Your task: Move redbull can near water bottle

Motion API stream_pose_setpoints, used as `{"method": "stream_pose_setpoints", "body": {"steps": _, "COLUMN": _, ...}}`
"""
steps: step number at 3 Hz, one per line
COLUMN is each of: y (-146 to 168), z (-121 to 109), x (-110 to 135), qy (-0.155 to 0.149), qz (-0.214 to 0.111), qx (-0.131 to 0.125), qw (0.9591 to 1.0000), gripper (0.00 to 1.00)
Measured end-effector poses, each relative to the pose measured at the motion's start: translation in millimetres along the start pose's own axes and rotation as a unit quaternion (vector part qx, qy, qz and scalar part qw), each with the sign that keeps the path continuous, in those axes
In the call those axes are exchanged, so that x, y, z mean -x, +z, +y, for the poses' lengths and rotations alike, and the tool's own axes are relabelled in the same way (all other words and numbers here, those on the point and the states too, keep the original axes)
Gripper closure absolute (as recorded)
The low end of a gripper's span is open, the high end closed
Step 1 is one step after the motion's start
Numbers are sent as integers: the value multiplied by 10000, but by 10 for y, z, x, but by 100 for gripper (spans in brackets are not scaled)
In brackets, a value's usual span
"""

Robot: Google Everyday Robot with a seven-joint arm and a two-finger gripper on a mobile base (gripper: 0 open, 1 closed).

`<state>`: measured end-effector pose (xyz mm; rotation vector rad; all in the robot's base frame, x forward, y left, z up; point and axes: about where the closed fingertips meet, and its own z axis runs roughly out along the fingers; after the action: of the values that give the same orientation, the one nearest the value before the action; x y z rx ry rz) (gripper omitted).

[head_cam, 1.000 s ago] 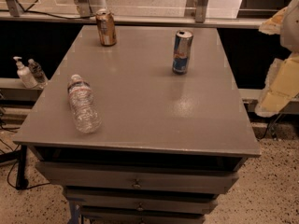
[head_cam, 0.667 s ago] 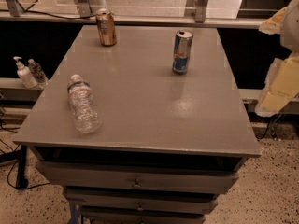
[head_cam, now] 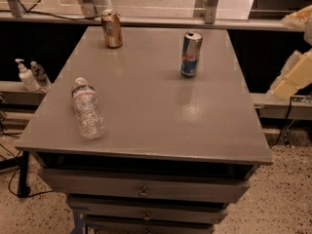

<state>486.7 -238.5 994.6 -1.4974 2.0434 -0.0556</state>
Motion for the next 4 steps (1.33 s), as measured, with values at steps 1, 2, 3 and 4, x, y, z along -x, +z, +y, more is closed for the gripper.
{"method": "stream_pose_setpoints", "body": {"steps": 1, "y": 341, "z": -353, "x": -52, "qy": 432, "qz": -770, "qx": -64, "qw": 9961, "gripper": 0}}
{"method": "stream_pose_setpoints", "body": {"steps": 2, "y": 809, "z": -568, "x": 28, "qy": 800, "qz": -1568, "qx": 84, "qw": 9843, "gripper": 0}}
{"method": "stream_pose_setpoints", "body": {"steps": 3, "y": 1249, "z": -664, "x": 256, "qy": 1044, "qz": -2380, "qx": 345, "qw": 9650, "gripper": 0}}
{"method": "stream_pose_setpoints", "body": {"steps": 4, "y": 1581, "z": -716, "x": 570, "qy": 1149, "qz": -3207, "qx": 612, "qw": 9382, "gripper": 0}}
